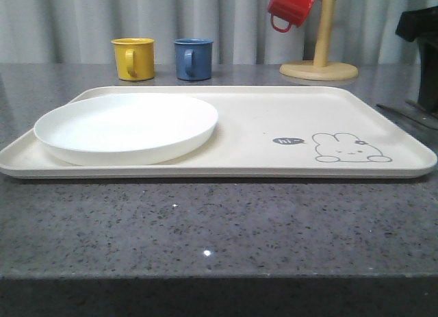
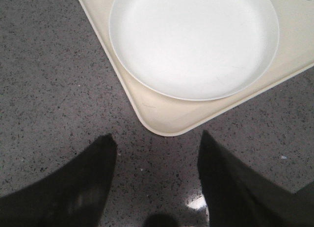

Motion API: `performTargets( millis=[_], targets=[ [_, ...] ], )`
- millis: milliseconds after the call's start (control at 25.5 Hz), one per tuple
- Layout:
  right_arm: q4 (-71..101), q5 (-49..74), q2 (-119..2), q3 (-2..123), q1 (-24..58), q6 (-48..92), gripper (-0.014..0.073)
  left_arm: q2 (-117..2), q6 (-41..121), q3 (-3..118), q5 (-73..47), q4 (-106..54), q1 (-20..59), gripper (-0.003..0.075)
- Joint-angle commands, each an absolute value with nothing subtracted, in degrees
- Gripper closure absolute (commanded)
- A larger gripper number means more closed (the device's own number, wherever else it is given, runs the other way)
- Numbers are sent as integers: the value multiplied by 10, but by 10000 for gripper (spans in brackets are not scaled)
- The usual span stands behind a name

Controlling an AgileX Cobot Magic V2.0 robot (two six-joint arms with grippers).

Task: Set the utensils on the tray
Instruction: 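Grasp the steel fork on the table with the right gripper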

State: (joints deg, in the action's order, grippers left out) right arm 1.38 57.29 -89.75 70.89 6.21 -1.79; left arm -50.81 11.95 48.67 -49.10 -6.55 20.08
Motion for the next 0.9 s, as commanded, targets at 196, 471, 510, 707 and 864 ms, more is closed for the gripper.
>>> performTargets(
  millis=[196, 471, 510, 707, 864],
  targets=[
    [12, 557, -929, 750, 61, -12, 165, -505, 113, 501, -457, -70, 205, 351],
    [14, 553, -946, 757, 61, -12, 294, -505, 113, 501, -457, -70, 205, 351],
    [14, 552, -947, 757, 61, -12, 326, -505, 113, 501, -457, -70, 205, 351],
    [14, 552, -947, 757, 61, -12, 442, -505, 113, 501, -457, -70, 205, 351],
    [15, 552, -947, 757, 61, -12, 526, -505, 113, 501, -457, -70, 205, 351]
  ],
)
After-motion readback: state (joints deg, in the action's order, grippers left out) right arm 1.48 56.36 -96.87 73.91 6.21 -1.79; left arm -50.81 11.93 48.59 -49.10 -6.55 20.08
